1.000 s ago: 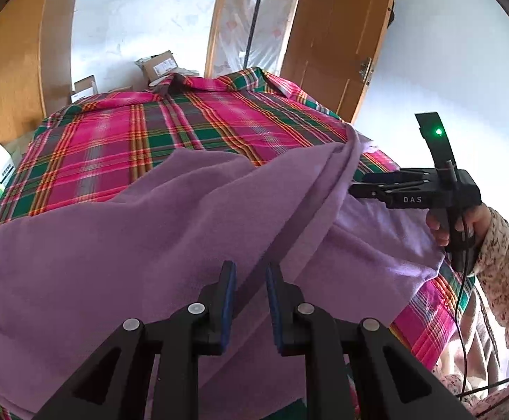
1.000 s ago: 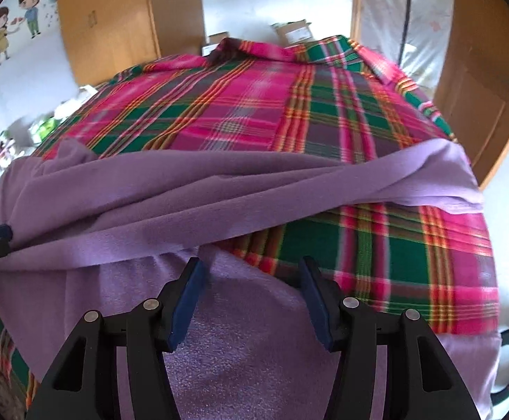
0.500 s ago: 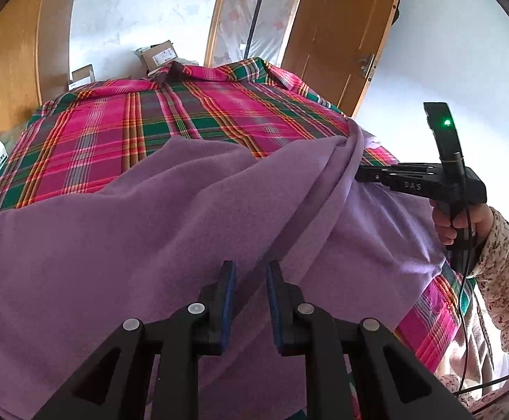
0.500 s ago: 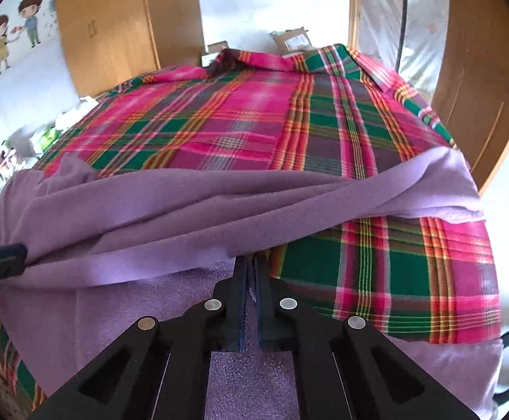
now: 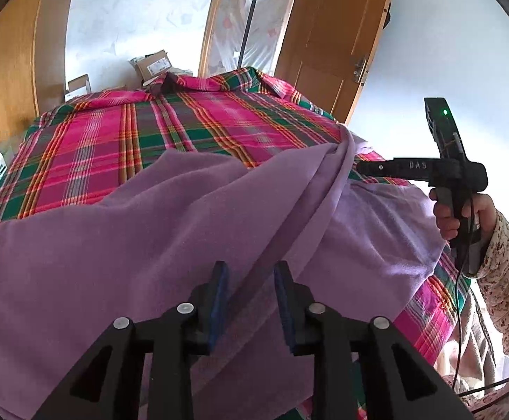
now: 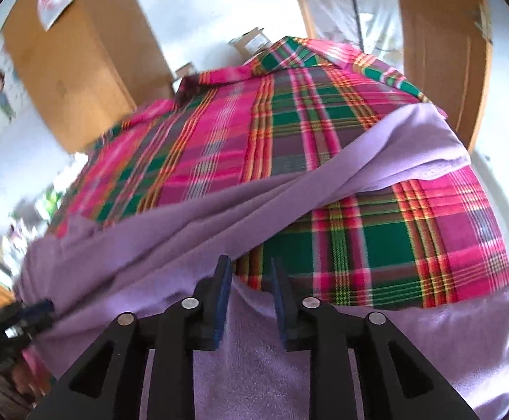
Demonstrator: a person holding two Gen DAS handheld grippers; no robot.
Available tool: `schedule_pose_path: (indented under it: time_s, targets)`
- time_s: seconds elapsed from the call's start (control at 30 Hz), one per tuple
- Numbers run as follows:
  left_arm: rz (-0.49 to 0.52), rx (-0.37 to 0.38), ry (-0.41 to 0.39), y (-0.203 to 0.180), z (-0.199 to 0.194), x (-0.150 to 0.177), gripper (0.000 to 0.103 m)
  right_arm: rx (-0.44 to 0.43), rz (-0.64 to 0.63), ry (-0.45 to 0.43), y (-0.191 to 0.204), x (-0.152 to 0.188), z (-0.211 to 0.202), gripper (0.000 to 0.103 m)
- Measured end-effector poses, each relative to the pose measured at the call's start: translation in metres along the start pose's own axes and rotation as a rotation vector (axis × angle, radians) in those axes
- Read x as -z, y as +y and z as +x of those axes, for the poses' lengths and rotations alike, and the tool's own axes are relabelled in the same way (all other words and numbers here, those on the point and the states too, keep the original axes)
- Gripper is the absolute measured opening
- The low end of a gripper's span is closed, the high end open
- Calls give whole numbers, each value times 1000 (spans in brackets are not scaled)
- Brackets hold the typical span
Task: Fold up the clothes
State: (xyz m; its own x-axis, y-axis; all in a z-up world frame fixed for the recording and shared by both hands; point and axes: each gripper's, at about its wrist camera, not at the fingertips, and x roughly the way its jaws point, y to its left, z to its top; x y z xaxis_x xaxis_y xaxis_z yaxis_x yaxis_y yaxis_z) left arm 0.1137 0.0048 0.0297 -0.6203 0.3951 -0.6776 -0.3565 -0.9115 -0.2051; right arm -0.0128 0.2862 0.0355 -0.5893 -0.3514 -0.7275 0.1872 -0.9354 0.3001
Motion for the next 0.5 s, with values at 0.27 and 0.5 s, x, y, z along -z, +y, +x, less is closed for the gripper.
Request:
schedule_pose_path:
  time_s: [0.27, 0.5]
  targets:
    - [45, -29, 19, -7, 9, 0, 29, 4, 157, -17, -15, -20, 11, 30]
    - [66, -18, 30, -11, 15, -1, 29, 40, 202, -13, -22, -38, 23, 31]
